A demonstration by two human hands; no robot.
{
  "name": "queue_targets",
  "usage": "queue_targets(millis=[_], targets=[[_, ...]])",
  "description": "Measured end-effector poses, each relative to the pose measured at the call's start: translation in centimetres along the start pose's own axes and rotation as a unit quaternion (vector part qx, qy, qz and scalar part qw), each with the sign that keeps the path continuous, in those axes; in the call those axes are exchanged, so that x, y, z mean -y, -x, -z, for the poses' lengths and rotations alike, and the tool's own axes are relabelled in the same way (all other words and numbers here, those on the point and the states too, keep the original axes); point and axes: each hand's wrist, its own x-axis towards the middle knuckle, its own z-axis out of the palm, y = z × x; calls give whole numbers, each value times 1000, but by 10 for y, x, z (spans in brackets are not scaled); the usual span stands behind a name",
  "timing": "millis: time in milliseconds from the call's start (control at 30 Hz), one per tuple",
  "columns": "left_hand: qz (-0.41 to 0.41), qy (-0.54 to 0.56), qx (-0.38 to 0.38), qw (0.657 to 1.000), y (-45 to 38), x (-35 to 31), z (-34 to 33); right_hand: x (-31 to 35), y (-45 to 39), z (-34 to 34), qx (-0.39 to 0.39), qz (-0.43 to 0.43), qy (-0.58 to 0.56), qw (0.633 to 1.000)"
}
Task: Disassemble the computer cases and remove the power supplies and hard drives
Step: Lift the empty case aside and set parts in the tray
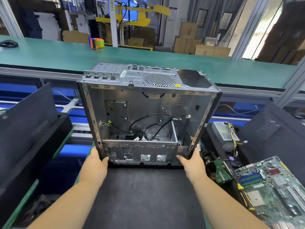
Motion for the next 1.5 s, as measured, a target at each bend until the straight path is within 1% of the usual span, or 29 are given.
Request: queue_targets(millis=[67, 133, 233, 367, 500, 667, 900, 967, 1033, 1100, 1167, 1267, 1367, 1500], targets=[[-19, -37, -28, 999, -1, 2, 2, -5, -2, -3, -24, 6, 24, 999], [-36, -73, -41, 996, -3, 4, 6, -9, -4, -4, -34, 13, 30, 999], [-69, -85, -41, 993, -9, 6, 8, -12, -8, -5, -42, 20, 34, 998], [-71, -172, -27, 982, -25, 8, 5, -8, -18, -10, -42, 29, 41, 998], [-57, -136, -30, 989, -50, 8, 1, 1, -29, -20, -38, 24, 38, 998], [-79, -161, -51, 983, -70, 11, -6, 7, -43, -26, -30, 27, 52, 998], [-56, -124, -26, 990, -101, 9, -13, 15, -68, -32, -16, 17, 89, 996], [-48, -98, -16, 994, -109, 8, -12, 15, -75, -31, 0, 22, 98, 995], [-46, -56, 1, 997, -113, 13, -15, 11, -80, -28, 28, 34, 85, 995], [-30, -12, 41, 999, -110, 21, -19, 3, -81, -25, 56, 48, 80, 994], [-3, 8, 88, 996, -106, 30, -24, -6, -79, -25, 67, 63, 116, 989], [-14, 12, 123, 992, -96, 38, -32, -12, -73, -32, 53, 62, 176, 981], [-24, 50, 142, 988, -90, 40, -34, -12, -77, -37, 35, 35, 186, 981], [-25, 40, 152, 987, -89, 41, -28, -4, -91, -37, 38, 8, 212, 977]])
